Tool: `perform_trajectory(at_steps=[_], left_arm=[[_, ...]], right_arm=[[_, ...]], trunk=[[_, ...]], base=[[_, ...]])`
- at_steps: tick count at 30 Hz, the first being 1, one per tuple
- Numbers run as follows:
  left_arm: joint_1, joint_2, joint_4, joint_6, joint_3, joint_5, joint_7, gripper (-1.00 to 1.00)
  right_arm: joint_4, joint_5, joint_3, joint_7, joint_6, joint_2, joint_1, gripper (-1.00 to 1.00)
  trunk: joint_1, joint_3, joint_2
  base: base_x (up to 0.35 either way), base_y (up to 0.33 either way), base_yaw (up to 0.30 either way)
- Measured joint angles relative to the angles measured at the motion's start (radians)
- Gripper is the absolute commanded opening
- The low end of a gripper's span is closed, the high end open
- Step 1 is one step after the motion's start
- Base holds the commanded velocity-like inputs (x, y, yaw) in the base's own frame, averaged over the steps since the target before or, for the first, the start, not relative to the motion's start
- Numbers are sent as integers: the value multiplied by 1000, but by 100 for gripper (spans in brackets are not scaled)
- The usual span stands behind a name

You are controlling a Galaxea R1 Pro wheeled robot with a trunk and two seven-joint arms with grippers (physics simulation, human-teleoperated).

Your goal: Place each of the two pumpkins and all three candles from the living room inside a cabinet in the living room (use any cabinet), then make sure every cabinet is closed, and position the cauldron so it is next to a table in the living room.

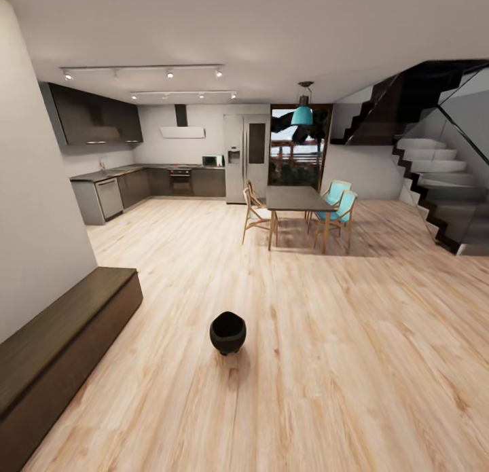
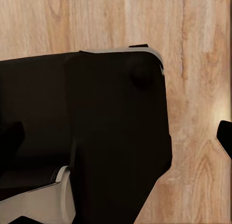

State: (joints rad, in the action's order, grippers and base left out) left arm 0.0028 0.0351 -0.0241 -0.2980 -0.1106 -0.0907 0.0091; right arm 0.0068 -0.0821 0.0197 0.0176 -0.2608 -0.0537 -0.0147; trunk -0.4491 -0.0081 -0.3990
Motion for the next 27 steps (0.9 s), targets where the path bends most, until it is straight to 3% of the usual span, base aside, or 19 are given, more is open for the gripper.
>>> perform_trajectory(at_steps=[10, 27], left_arm=[[0, 0, 0, 0, 0, 0, 0, 100], [0, 0, 0, 0, 0, -1, 0, 100]], right_arm=[[0, 0, 0, -1, 1, 0, 0, 100], [0, 0, 0, -2, 0, -2, 0, 100]], trunk=[[0, 0, 0], [0, 0, 0]], base=[[256, -105, 0], [178, -5, 0]])
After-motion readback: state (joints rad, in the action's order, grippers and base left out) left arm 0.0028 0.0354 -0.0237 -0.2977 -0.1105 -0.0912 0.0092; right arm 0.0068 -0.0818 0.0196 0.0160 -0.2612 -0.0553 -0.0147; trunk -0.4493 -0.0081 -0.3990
